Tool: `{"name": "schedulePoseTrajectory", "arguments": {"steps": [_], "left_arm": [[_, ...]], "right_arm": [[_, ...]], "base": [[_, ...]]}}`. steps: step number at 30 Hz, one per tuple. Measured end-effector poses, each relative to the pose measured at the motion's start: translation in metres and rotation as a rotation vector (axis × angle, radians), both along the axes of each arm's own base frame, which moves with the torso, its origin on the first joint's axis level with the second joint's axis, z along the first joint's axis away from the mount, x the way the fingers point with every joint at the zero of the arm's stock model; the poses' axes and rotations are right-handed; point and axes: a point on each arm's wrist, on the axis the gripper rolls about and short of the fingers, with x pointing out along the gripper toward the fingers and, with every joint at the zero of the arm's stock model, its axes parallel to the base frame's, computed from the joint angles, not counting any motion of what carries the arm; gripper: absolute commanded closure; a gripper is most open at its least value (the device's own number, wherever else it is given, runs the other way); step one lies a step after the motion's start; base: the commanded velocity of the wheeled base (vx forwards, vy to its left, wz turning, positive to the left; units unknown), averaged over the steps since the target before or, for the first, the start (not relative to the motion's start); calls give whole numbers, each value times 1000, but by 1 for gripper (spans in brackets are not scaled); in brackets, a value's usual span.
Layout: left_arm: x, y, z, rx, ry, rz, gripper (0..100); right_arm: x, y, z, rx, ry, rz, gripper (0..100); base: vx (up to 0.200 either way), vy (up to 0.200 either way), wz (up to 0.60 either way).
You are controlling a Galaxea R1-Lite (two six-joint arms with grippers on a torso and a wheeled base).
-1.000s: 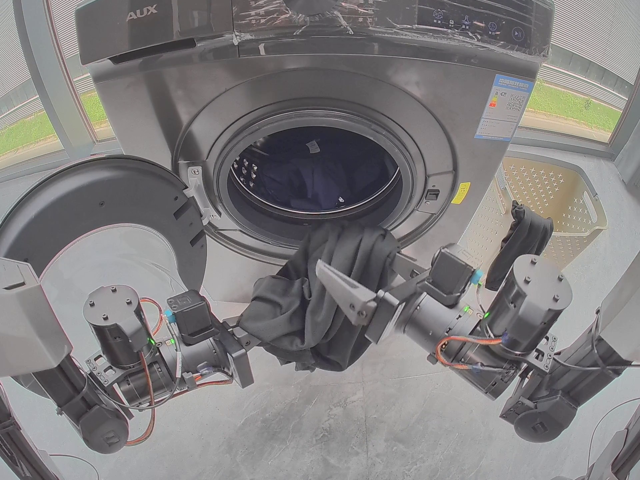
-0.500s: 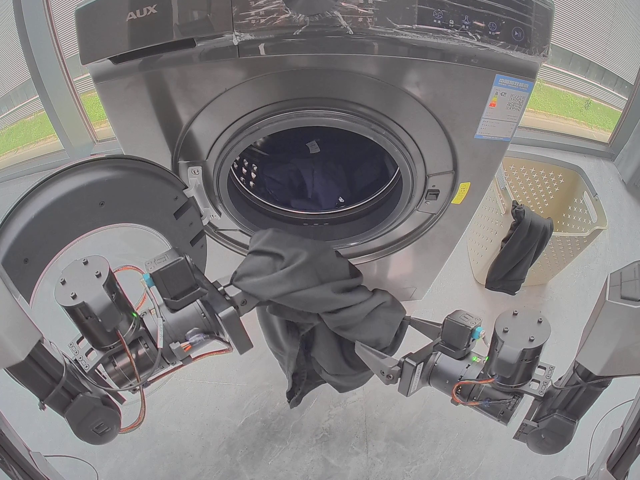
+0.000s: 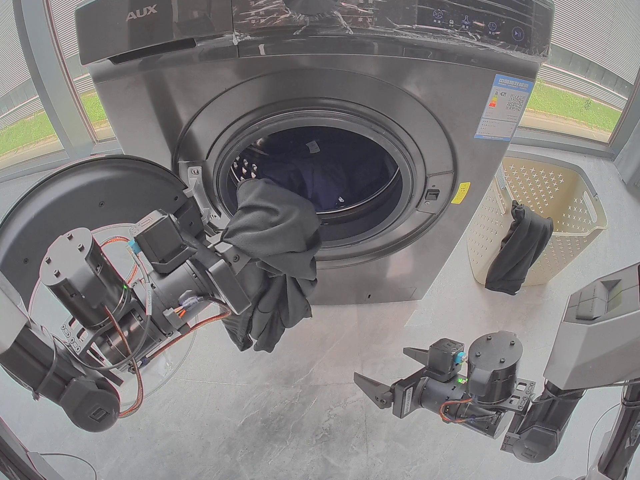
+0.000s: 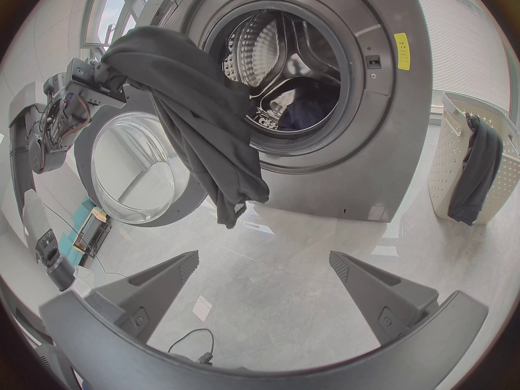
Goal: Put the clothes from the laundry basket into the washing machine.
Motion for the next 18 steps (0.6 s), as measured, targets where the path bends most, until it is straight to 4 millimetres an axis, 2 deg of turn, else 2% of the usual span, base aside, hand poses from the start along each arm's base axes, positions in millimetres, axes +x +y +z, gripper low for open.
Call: {"name": "schedulePoseTrajectory", "arguments": {"steps": [11, 18], "left_arm": [[4, -1, 8, -22, -27, 26, 100], [5, -1, 11, -31, -41, 30, 100]], "right_arm": [[8, 34, 25, 120, -126, 64, 0], [20, 38, 35, 163, -172, 42, 0]], "base": [[0, 0, 0], [0, 0, 0]]}}
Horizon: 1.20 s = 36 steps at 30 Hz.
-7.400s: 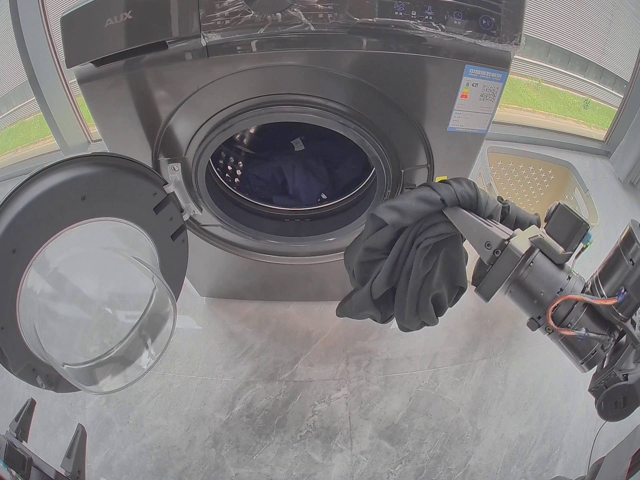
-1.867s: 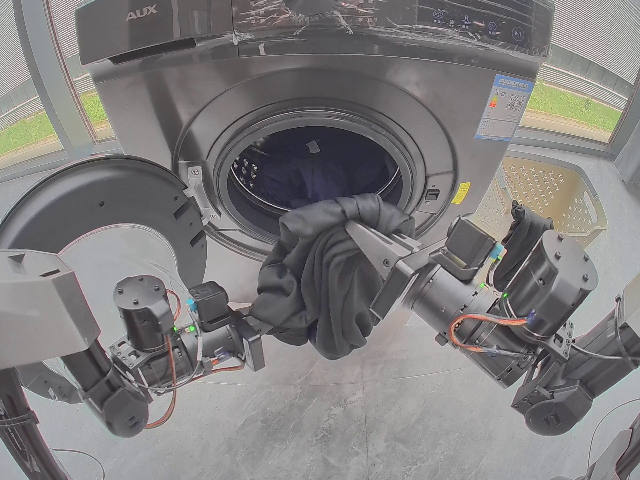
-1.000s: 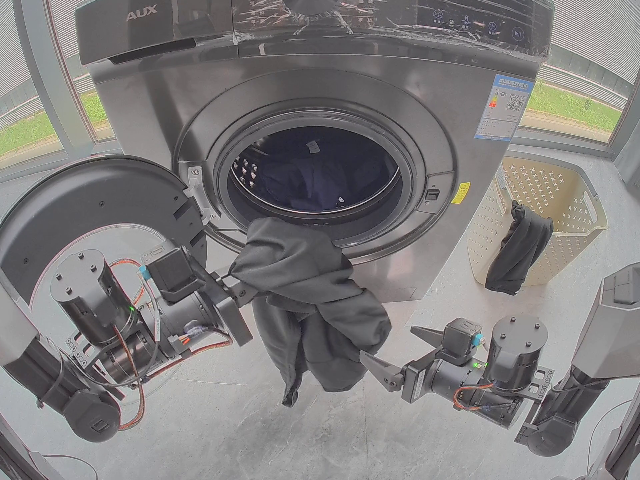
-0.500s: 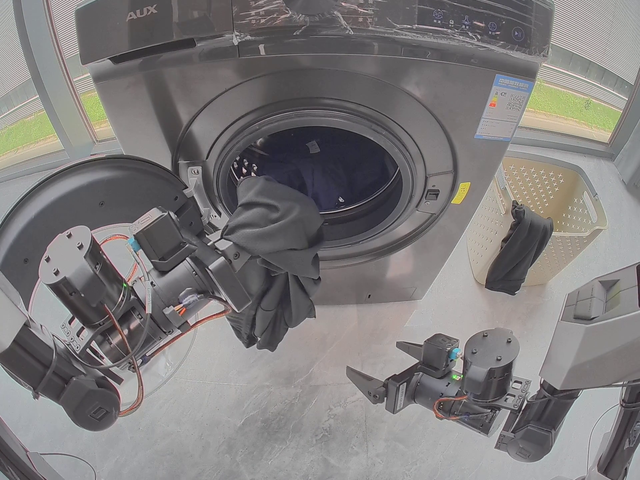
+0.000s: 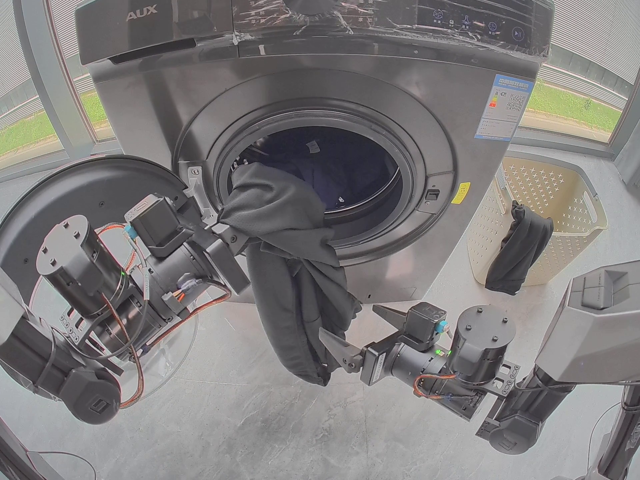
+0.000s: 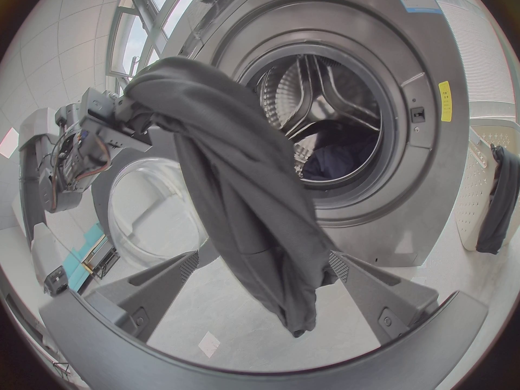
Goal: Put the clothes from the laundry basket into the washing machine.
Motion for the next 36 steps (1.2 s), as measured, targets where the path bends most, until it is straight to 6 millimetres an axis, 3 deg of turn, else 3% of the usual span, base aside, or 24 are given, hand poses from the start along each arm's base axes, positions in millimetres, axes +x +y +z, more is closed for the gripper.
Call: {"name": "schedulePoseTrajectory", "arguments": {"steps": [15, 26, 36], "left_arm": [[-6, -6, 1, 8, -12, -22, 100], [-12, -1, 24, -42, -85, -20, 100], [-16, 4, 38, -71, -129, -16, 100]], "right_arm": [[16, -1, -6, 2, -2, -37, 0], [37, 13, -4, 27, -47, -48, 0], [55, 10, -6, 23, -53, -86, 0]], "base": [[0, 0, 0], [0, 0, 0], [0, 0, 0]]}}
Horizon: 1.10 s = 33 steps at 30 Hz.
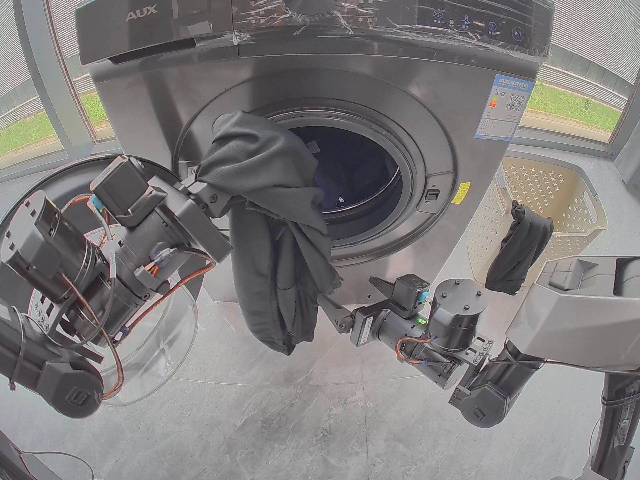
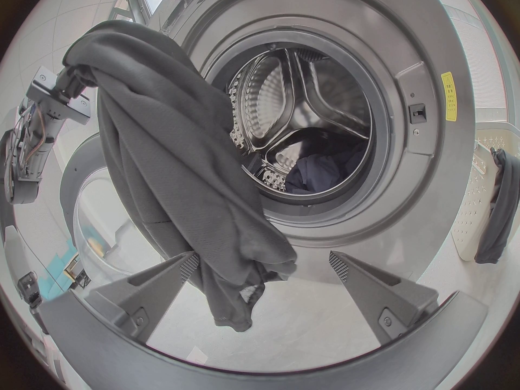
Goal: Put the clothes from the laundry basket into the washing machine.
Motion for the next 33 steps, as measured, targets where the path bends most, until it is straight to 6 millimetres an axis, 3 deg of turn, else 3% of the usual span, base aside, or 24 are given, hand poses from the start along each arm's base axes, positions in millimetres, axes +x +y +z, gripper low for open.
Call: {"name": "schedulePoseTrajectory", "arguments": {"steps": [19, 20, 33], "left_arm": [[-1, 1, 2, -3, -6, 0, 100], [-1, 1, 1, -3, -5, 0, 100], [-1, 1, -1, 1, 4, 0, 100]], "right_arm": [[19, 17, -2, 18, -54, 19, 0], [21, 18, -3, 18, -58, 19, 100], [29, 25, -2, 45, -92, 23, 100]], "base": [[0, 0, 0], [0, 0, 0], [0, 0, 0]]}}
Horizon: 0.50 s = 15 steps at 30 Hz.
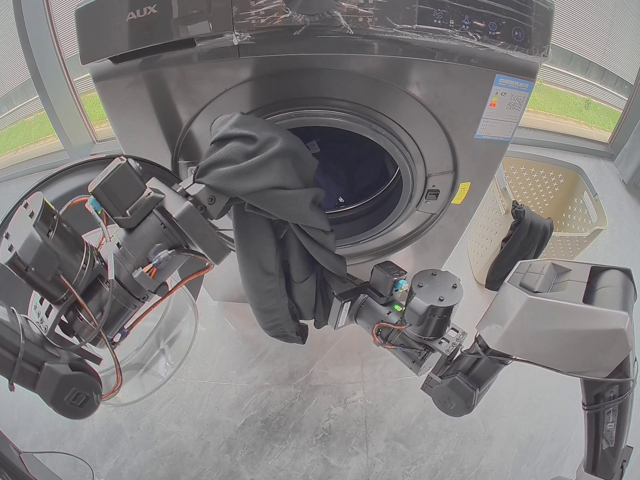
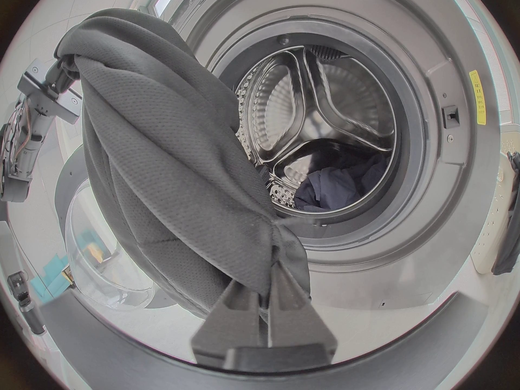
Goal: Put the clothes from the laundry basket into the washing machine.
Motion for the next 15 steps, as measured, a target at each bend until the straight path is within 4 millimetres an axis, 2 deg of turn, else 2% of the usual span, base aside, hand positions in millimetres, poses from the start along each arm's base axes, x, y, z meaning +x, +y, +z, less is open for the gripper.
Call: {"name": "schedulePoseTrajectory", "arguments": {"steps": [7, 15], "left_arm": [[4, 4, -2, 3, 7, 22, 100], [17, 19, -7, 16, 24, 85, 100]], "right_arm": [[-12, -17, 21, 0, -3, -14, 100], [-27, -62, 63, 9, -58, -64, 100]], "base": [[0, 0, 0], [0, 0, 0]]}}
